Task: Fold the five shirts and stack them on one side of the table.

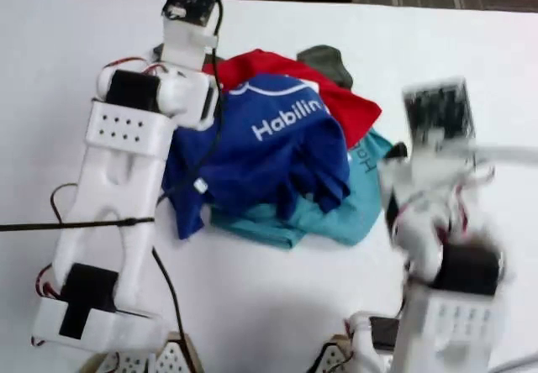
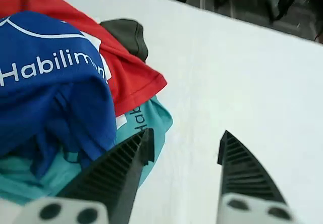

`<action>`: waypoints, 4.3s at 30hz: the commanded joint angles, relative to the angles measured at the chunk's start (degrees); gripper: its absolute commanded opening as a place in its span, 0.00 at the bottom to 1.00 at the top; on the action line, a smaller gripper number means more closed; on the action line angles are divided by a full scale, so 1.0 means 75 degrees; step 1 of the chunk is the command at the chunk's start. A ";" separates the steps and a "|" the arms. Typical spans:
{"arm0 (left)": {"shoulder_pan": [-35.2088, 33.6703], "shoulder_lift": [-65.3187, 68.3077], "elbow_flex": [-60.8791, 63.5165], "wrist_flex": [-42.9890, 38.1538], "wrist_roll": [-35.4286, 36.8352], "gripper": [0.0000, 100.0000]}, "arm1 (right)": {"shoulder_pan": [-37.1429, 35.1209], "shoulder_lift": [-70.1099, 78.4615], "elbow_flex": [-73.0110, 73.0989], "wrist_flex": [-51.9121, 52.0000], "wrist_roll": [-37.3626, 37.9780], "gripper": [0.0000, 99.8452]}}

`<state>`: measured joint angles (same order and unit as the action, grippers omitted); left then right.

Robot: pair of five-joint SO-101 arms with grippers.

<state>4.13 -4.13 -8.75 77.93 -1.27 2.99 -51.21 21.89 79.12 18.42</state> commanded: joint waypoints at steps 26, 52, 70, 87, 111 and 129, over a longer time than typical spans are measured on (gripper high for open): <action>-0.1453 0.8369 -0.6758 0.2673 -0.0867 0.04 | -0.0053 0.2573 -0.1875 0.1284 0.0422 0.21; -0.9495 0.6283 -1.1552 0.2661 -0.2661 0.20 | -0.0053 0.2620 -0.1559 0.1225 0.0363 0.21; -0.4232 0.4829 -0.8750 0.3188 -0.1653 0.30 | 0.0029 0.2549 -0.0785 0.1108 0.0375 0.21; -0.0035 0.4829 -0.2831 0.0434 -0.2204 0.30 | 0.1026 0.2549 -0.0785 0.1190 0.0422 0.22; -0.3692 0.7197 -0.6804 0.1149 -0.1958 0.02 | 0.1061 0.2608 -0.0610 0.1061 0.0410 0.22; -1.0385 0.7185 -1.1599 0.1993 -0.1688 0.03 | 0.1002 0.2608 -0.0141 0.0533 0.0352 0.21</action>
<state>-68.40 50.81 -92.26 94.99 -14.29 10.64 -31.69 21.19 84.04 21.32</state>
